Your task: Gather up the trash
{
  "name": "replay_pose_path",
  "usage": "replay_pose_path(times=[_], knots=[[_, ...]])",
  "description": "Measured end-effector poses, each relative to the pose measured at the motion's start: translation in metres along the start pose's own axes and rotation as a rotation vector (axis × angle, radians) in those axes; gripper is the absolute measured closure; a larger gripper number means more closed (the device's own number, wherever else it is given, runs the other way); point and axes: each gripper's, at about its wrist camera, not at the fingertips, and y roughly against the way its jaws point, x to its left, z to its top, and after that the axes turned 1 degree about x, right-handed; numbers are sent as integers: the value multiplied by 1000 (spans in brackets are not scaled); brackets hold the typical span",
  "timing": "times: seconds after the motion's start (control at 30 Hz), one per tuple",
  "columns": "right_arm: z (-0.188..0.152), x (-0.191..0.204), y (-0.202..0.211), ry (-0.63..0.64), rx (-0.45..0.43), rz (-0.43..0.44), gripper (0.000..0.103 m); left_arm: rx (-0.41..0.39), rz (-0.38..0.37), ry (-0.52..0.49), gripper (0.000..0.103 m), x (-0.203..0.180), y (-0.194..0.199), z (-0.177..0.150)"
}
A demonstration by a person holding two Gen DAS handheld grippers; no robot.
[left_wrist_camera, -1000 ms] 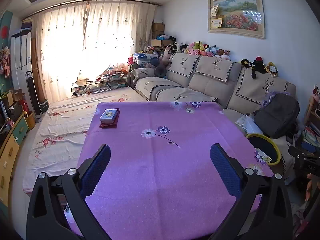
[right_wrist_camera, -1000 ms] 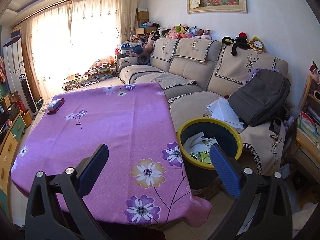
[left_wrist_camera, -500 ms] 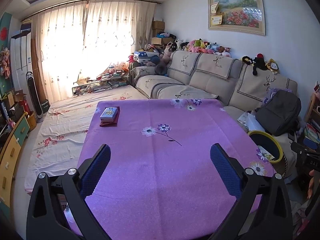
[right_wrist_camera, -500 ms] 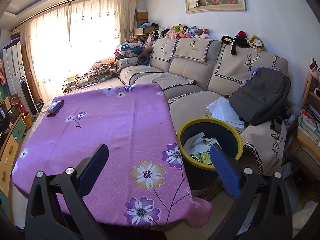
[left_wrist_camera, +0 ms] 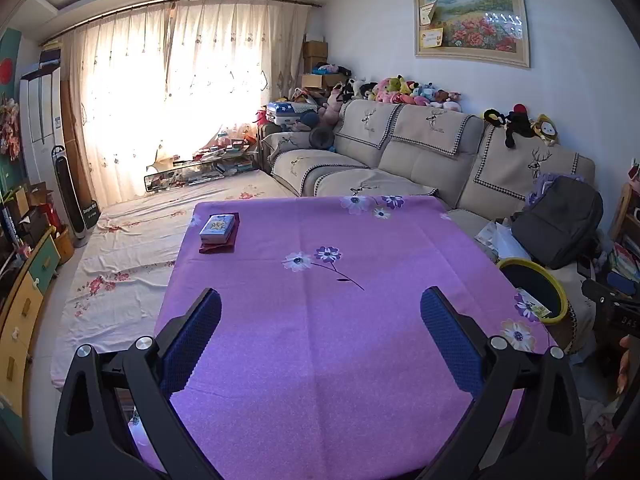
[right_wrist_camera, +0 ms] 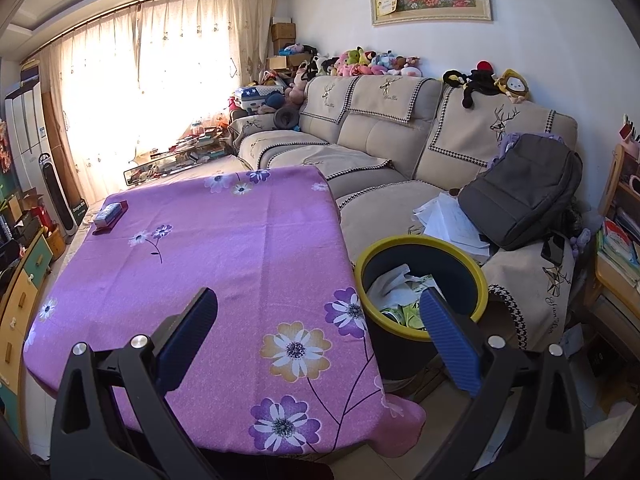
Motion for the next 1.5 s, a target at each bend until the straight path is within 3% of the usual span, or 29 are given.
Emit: replay_pose_path(times=[1.5], knots=[[1, 0, -1, -2, 3, 2, 7, 7, 6, -20, 5, -4, -6, -3]])
